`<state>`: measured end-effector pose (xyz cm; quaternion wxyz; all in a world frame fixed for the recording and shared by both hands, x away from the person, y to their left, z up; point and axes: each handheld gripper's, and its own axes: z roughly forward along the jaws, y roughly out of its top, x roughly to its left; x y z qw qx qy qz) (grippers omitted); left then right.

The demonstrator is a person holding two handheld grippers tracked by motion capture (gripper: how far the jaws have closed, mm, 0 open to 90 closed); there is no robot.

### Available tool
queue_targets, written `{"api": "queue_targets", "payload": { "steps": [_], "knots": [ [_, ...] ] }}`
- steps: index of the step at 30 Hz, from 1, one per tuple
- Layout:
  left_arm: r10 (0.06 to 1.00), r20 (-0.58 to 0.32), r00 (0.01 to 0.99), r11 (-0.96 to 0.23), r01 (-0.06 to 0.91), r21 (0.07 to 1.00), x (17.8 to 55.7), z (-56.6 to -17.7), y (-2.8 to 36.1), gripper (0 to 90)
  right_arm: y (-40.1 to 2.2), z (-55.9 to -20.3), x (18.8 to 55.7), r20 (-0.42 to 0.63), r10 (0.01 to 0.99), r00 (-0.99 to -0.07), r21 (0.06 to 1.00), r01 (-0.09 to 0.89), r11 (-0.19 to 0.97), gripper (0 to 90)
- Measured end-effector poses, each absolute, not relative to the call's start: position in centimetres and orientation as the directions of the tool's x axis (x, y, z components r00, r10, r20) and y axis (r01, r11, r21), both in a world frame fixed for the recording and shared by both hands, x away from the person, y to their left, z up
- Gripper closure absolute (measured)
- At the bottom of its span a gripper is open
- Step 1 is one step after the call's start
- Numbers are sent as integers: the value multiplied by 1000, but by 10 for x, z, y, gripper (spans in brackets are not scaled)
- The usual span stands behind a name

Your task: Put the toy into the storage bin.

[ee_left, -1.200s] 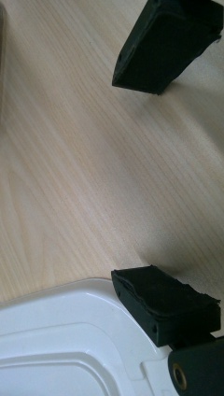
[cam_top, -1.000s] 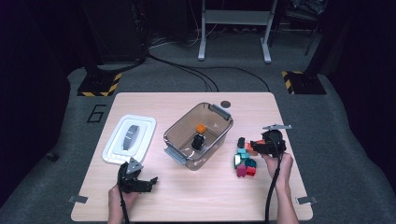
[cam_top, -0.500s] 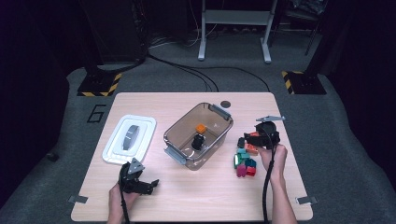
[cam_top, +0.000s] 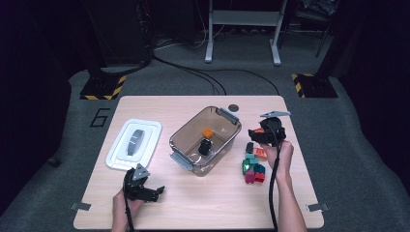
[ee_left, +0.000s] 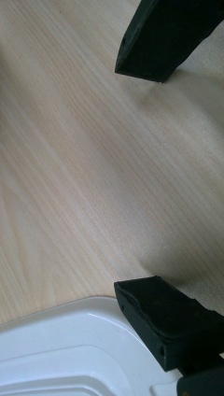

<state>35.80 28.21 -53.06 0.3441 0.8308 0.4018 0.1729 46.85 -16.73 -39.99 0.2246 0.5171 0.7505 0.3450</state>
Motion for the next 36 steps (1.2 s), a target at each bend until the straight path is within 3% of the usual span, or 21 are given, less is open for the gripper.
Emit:
{"api": "queue_targets", "payload": {
  "steps": [22, 36],
  "knots": [
    [791, 13, 612, -433, 544, 718, 358, -531, 282, 3, -129, -366, 480, -40, 896, -442, 784, 542, 303, 428],
    [793, 15, 608, -431, 544, 720, 358, -532, 282, 3, -87, -379, 490, -73, 821, -566, 746, 515, 421, 426]
  ]
}}
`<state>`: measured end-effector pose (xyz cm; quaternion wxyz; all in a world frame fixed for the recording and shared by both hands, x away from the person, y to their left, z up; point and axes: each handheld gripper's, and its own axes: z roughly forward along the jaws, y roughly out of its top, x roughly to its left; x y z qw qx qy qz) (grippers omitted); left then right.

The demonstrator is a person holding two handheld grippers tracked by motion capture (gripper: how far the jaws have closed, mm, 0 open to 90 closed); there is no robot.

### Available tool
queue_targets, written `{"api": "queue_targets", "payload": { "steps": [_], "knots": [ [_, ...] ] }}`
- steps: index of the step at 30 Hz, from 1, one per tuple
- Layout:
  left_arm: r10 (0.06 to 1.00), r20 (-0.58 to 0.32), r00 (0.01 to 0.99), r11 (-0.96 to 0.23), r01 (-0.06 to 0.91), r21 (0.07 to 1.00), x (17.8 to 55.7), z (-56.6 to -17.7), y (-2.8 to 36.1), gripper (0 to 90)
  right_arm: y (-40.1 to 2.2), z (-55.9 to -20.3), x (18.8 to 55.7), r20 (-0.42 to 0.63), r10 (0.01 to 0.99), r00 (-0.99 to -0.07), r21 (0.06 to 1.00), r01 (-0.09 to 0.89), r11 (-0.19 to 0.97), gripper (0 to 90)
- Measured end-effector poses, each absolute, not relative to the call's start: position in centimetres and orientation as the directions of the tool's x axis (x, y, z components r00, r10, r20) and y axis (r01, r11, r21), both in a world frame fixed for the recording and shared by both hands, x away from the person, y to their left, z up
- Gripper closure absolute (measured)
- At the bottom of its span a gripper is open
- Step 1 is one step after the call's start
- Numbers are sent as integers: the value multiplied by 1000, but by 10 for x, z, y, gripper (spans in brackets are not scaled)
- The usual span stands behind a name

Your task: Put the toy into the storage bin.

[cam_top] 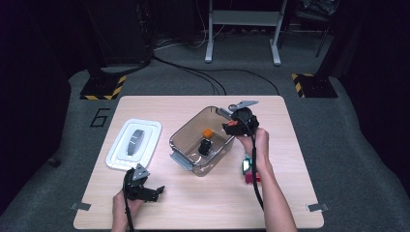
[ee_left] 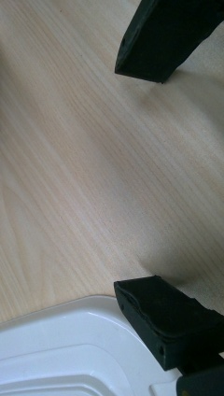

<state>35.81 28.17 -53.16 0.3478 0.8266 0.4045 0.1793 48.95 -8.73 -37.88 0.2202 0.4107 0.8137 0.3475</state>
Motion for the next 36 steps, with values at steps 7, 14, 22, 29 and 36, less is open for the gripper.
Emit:
{"api": "queue_targets", "payload": {
  "steps": [7, 14, 22, 29, 36],
  "knots": [
    [794, 15, 608, -430, 544, 720, 358, -532, 282, 4, -81, -387, 492, -106, 782, -614, 715, 499, 489, 424],
    [792, 13, 610, -431, 545, 719, 358, -531, 282, 4, -78, -389, 489, -131, 760, -636, 695, 488, 528, 416],
    [793, 17, 609, -432, 544, 719, 358, -531, 282, 4, -83, -385, 484, -131, 767, -628, 714, 477, 512, 306],
    [794, 15, 608, -430, 545, 720, 358, -532, 282, 4, -103, -378, 474, -76, 808, -584, 763, 488, 425, 200],
    [793, 15, 609, -433, 547, 717, 358, -531, 282, 4, -139, -383, 464, -27, 851, -525, 775, 527, 350, 145]
  ]
}}
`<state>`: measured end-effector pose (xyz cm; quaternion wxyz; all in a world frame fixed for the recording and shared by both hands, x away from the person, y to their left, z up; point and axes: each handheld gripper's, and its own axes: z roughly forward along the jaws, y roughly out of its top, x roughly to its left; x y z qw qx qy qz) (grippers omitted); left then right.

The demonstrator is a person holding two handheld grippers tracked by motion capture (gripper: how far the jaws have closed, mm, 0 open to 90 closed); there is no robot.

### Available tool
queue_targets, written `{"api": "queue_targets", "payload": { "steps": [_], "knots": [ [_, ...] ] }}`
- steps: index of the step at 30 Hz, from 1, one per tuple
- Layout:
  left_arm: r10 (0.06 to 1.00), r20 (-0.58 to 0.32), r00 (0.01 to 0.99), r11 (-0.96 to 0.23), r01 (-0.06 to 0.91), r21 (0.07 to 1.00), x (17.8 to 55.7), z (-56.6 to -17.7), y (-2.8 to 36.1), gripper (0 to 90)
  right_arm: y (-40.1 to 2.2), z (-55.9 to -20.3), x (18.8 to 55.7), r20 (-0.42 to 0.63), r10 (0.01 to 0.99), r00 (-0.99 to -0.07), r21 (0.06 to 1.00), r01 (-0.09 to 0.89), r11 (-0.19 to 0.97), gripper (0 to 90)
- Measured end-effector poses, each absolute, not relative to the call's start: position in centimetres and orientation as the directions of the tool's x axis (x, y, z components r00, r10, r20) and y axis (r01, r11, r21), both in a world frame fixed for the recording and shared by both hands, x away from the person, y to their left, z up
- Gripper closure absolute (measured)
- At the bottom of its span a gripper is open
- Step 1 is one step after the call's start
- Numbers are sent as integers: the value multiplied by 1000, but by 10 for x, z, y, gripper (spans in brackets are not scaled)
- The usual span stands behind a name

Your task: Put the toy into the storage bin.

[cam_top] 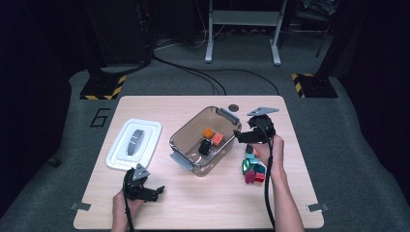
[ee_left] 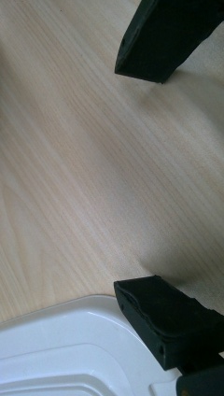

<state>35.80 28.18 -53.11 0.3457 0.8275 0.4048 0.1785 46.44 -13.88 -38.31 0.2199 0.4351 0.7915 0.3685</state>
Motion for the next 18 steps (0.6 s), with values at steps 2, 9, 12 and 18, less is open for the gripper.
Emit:
{"api": "queue_targets", "payload": {
  "steps": [2, 9, 12, 18],
  "knots": [
    [793, 13, 609, -431, 545, 719, 358, -531, 282, 4, -148, -387, 464, -14, 860, -509, 769, 544, 335, 133],
    [794, 15, 607, -429, 544, 721, 358, -532, 282, 4, -181, -417, 465, 38, 893, -449, 731, 621, 282, 89],
    [792, 13, 610, -433, 547, 716, 358, -531, 282, 4, -193, -432, 467, 53, 908, -415, 718, 648, 254, 131],
    [792, 14, 610, -433, 546, 717, 358, -531, 282, 4, -210, -456, 470, 96, 933, -347, 700, 690, 185, 261]
  ]
}}
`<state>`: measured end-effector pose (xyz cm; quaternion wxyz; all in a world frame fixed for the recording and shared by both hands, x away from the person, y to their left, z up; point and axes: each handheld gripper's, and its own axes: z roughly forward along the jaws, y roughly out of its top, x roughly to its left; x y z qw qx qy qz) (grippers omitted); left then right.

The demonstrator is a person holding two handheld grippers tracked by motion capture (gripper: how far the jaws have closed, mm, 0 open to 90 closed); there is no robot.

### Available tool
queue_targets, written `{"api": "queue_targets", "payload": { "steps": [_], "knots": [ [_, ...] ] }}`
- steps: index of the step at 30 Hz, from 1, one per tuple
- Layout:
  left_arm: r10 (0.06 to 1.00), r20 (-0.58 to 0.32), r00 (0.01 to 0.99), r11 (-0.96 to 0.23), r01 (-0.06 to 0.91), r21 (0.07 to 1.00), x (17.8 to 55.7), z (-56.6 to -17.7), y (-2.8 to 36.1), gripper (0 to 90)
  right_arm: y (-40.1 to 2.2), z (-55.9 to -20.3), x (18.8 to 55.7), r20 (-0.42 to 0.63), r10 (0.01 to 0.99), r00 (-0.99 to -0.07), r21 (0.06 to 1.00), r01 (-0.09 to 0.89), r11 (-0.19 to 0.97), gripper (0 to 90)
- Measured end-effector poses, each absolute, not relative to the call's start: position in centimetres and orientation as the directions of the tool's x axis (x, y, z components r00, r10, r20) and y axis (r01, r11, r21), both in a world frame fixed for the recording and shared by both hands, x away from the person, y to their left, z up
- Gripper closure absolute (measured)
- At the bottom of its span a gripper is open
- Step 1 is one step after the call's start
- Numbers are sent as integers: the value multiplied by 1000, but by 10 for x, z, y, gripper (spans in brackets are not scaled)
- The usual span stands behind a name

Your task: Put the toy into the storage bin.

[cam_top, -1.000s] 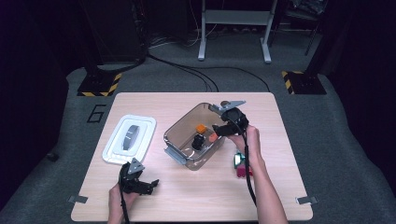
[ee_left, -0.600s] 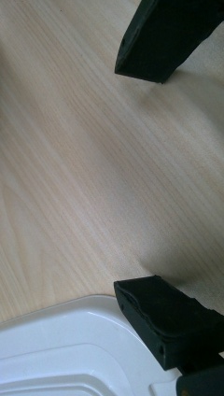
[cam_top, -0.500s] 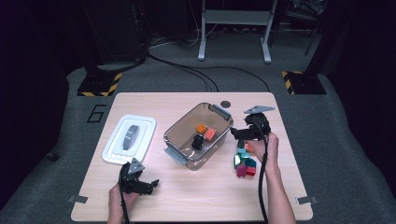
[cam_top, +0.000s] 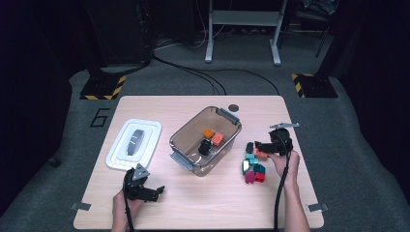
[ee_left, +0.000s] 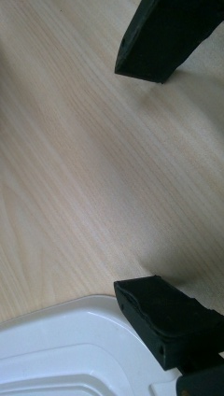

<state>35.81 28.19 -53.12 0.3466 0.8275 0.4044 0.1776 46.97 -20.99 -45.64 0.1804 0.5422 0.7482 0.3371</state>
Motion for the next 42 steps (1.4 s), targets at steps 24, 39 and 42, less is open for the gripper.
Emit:
{"api": "queue_targets", "payload": {
  "steps": [24, 39, 42],
  "knots": [
    [792, 14, 610, -433, 546, 717, 358, -531, 282, 4, -199, -486, 472, 54, 961, -271, 614, 768, 182, 501],
    [791, 13, 612, -436, 549, 713, 358, -531, 282, 4, -220, -489, 466, 97, 975, -199, 601, 792, 102, 363],
    [793, 13, 609, -432, 547, 717, 358, -531, 282, 4, -222, -488, 462, 124, 977, -174, 614, 787, 63, 261]
  ]
}}
